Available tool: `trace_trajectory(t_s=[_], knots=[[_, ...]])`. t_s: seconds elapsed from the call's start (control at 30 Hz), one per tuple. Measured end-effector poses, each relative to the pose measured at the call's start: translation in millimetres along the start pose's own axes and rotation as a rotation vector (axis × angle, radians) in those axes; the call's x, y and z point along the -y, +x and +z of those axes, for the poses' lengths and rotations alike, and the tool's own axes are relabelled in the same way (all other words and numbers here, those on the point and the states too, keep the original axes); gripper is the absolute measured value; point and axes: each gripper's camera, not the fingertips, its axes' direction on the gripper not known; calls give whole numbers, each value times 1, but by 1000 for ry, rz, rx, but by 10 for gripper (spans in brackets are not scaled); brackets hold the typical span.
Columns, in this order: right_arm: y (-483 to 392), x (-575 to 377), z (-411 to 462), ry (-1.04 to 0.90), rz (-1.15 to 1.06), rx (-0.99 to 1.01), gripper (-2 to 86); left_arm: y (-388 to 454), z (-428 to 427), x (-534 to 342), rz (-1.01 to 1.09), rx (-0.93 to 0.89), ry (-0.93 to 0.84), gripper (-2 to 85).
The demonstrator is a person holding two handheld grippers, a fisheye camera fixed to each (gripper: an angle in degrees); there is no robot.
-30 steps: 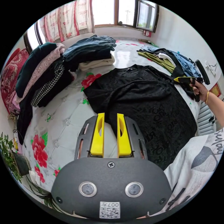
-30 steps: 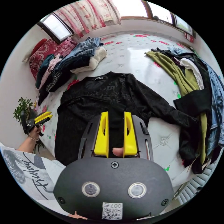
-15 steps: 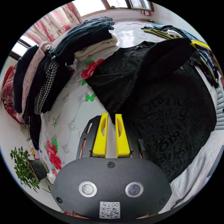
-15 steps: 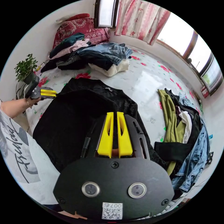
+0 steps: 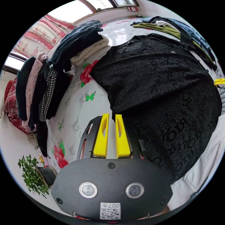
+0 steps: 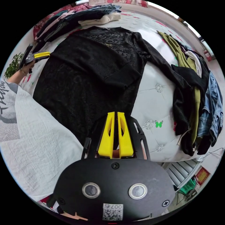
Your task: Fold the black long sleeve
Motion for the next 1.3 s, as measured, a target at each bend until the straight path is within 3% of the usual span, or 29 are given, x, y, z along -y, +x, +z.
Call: trace_trajectory(t_s=[0.2, 0.37, 0.5, 0.63, 0.77, 1.0, 1.17, 1.3], knots=[[40, -6, -52, 238, 166, 24, 23, -51, -20, -38, -185, -40, -11, 51], [149, -18, -85, 477, 512, 108, 47, -84, -35, -82, -427, -83, -49, 15], [217, -19, -92, 478, 665, 99, 65, -90, -44, -101, -538, -130, -118, 2], [259, -68, -63, 364, 969, 37, 83, -89, -55, -97, -577, -135, -162, -4], [260, -122, -16, 400, 1143, 207, 81, -95, -63, -74, -610, -199, -174, -7], [261, -101, -31, 423, 944, 176, 30, -139, -82, -10, -591, -276, -124, -8], [221, -79, -174, 893, 520, 277, 13, -186, -117, 10, -586, -271, -51, -9], [151, -59, -271, 1073, 111, 334, 11, -232, -146, 13, -625, -292, 20, -8]])
